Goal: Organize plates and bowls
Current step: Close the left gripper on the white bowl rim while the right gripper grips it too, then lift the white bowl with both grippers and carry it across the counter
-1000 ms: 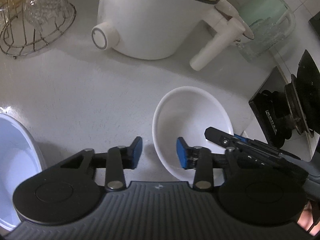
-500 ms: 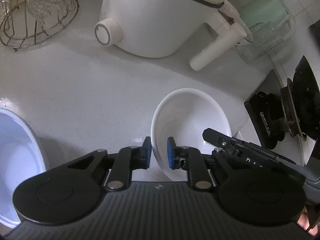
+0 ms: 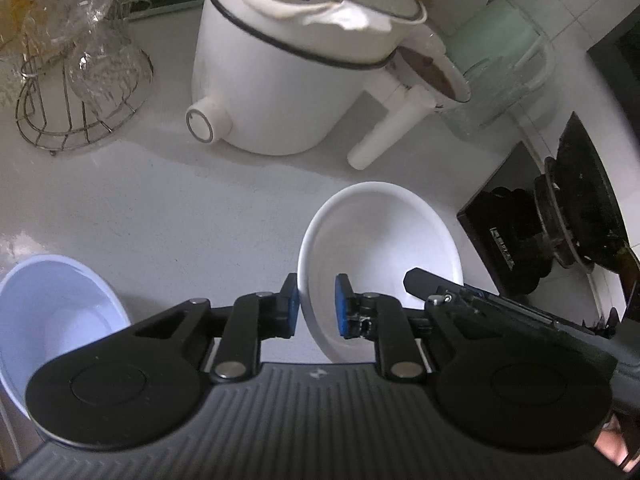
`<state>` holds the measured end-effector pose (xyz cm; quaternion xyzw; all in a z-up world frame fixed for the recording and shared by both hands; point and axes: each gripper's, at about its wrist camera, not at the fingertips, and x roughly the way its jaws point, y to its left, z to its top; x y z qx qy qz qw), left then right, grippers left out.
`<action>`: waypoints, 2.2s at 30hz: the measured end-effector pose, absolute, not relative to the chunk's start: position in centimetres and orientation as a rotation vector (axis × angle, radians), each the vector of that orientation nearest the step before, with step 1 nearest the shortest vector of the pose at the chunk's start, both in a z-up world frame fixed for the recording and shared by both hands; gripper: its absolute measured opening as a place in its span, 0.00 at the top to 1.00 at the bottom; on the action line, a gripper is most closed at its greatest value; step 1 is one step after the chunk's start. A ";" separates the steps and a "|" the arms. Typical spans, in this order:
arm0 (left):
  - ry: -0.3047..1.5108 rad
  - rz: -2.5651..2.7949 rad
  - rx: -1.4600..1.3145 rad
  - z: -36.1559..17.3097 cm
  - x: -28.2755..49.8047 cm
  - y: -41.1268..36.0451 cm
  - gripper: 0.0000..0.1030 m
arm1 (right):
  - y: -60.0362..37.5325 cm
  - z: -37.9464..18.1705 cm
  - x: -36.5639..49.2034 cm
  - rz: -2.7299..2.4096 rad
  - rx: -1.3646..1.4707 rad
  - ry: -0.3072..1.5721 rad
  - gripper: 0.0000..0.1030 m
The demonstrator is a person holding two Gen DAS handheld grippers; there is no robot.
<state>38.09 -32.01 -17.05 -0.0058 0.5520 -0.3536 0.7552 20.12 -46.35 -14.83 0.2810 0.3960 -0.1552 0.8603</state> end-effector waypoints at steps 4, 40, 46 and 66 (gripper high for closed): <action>1.215 -0.778 -0.029 -16.2 38.0 -31.3 0.81 | -46.5 -14.1 19.7 -0.317 0.656 0.820 0.89; 1.082 -0.524 -0.241 -9.0 35.3 -15.4 0.77 | -36.3 -7.4 25.3 -0.017 0.513 0.852 0.87; 1.069 -0.436 -0.321 -9.6 35.1 -12.5 0.77 | -34.1 -7.5 27.4 0.058 0.448 0.869 0.88; 1.083 -0.280 -0.270 -16.1 37.5 -11.5 0.77 | -30.4 -13.5 32.0 0.140 0.313 1.016 0.87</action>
